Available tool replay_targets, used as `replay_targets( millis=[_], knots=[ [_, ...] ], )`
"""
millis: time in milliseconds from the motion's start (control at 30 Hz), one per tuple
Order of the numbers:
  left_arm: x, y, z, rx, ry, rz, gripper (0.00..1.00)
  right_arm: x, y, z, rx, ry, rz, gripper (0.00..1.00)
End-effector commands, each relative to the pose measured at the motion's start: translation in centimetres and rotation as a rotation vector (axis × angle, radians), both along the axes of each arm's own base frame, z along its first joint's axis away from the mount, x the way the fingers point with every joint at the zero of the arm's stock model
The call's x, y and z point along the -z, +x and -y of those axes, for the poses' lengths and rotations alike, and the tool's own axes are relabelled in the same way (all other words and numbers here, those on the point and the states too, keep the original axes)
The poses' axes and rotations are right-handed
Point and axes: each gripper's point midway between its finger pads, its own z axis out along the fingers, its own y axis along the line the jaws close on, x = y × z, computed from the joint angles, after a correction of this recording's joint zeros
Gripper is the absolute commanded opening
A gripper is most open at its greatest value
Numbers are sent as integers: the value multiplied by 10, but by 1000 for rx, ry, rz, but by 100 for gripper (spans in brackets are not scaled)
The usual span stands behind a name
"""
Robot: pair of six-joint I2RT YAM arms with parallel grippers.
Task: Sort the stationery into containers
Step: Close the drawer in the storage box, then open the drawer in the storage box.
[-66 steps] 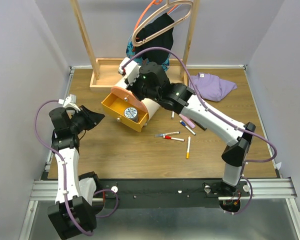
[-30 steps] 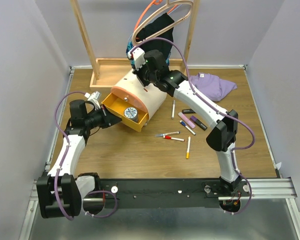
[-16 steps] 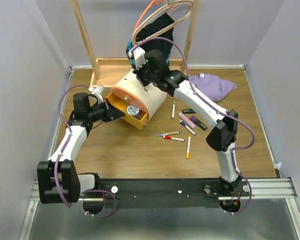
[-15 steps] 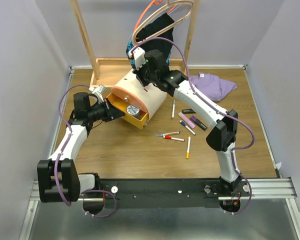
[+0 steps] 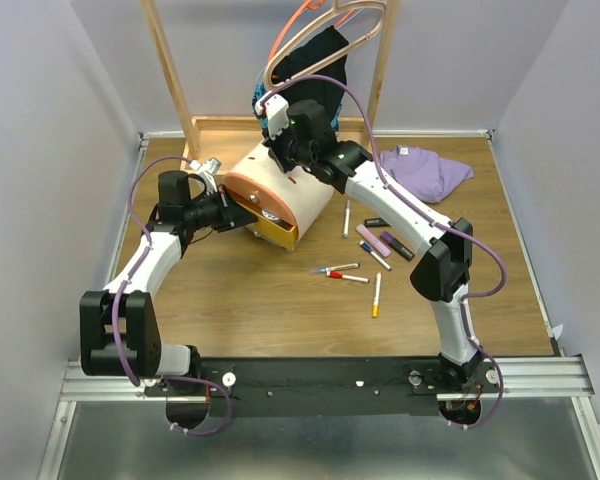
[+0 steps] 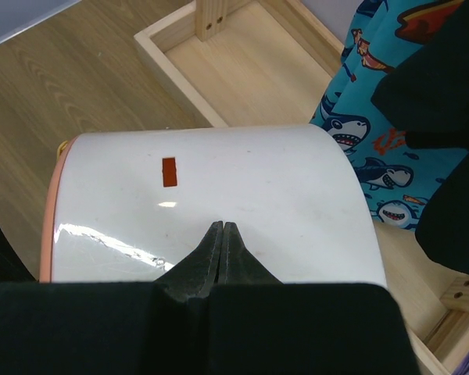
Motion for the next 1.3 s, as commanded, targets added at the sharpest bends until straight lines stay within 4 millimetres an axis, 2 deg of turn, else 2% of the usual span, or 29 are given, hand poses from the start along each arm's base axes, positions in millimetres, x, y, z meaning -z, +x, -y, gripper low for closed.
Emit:
replay_targets(
  millis=[0, 267, 433, 567, 667, 700, 767, 800, 867, 967, 1000, 1033, 1067, 1100, 1133, 1167, 1267],
  knots=[
    [-15, 14, 6, 21, -6, 59, 0, 75, -16, 3, -22, -125, -179, 1],
    [-20, 26, 9, 25, 1, 94, 0, 79, -18, 3, -28, -130, -190, 1],
    [-21, 31, 8, 20, 12, 92, 4, 81, -19, 3, -31, -130, -195, 1],
    [-21, 25, 4, 16, 38, 65, 10, 79, -20, 2, -35, -126, -195, 1],
    [-22, 10, -4, 2, 51, 28, 23, 78, -19, 5, -29, -131, -190, 1],
    [-26, -2, -6, 3, 53, 11, 29, 77, -20, 5, -28, -132, -187, 1],
    [-24, -17, -11, 13, 71, -5, 32, 77, -19, 7, -26, -137, -184, 1],
    [-26, -32, -10, 22, 74, -33, 39, 77, -21, 8, -26, -141, -184, 1],
    [-23, -46, -11, 30, 83, -61, 44, 77, -22, 9, -26, -144, -183, 1],
    [-23, -60, -9, 21, 56, -75, 56, 80, -23, 11, -27, -153, -185, 1],
    [-34, -57, -6, 24, 28, -21, 98, 80, -23, 12, -27, -154, -186, 1],
    [-42, -58, -3, 43, -3, 13, 99, 81, -23, 12, -26, -157, -187, 1],
    [-40, -58, -1, 35, -29, 10, 99, 82, -24, 12, -28, -158, -187, 1],
    [-53, -51, 1, 33, -56, 79, 99, 82, -23, 12, -26, -158, -188, 1],
    [-57, -52, 5, 26, -115, 32, 99, 81, -23, 12, -29, -159, -185, 1],
    [-54, -47, -1, -5, -143, 7, 99, 82, -24, 12, -28, -159, -187, 1],
    [-66, -35, -8, -29, -219, 30, 99, 82, -25, 12, -32, -160, -188, 1]
  ],
)
